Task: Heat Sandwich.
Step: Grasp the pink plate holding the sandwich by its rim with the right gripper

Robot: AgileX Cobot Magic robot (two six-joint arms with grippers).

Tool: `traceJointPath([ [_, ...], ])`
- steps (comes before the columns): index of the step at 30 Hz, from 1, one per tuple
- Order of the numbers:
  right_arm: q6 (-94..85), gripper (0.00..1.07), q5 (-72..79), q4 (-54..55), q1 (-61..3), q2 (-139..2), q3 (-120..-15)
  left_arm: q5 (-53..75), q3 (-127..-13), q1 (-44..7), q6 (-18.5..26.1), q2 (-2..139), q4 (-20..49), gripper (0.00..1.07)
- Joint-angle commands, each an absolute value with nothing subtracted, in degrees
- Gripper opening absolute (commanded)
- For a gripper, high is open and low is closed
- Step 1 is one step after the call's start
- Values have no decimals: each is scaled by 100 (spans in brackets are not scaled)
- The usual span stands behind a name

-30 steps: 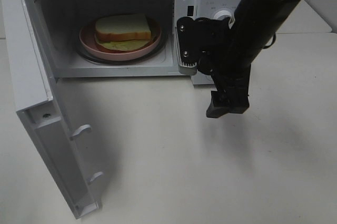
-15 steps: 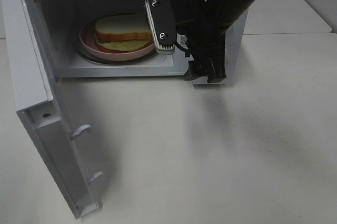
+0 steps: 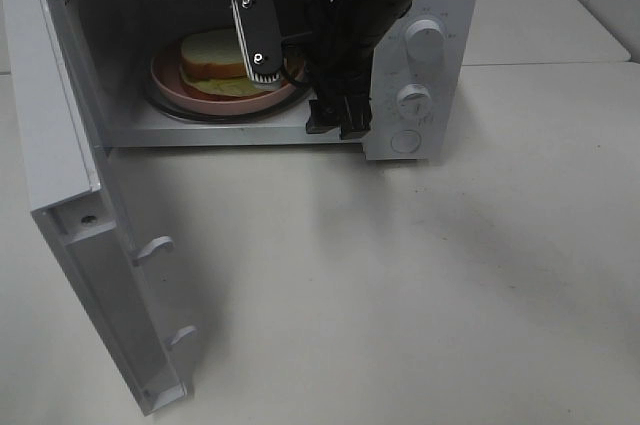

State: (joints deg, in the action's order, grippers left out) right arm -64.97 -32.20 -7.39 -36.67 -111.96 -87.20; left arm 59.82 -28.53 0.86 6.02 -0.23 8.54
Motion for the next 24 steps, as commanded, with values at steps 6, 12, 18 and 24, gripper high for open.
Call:
traceJointPath([
  [6, -6417, 85, -3008, -682, -3747, -11843, -9345, 5936, -2830, 92, 567, -138, 859, 98],
  [12, -6383, 85, -2974, -682, -3747, -12278, -9786, 5936, -2830, 92, 567, -138, 859, 98],
  [18, -6383, 84, -2916, -544, -3747, -12834, -10227, 5936, -2830, 92, 567, -138, 802, 98],
  [24, -6383, 83, -2922, -533, -3747, -13230, -10571, 5936, -2830, 92, 567, -138, 791, 98],
])
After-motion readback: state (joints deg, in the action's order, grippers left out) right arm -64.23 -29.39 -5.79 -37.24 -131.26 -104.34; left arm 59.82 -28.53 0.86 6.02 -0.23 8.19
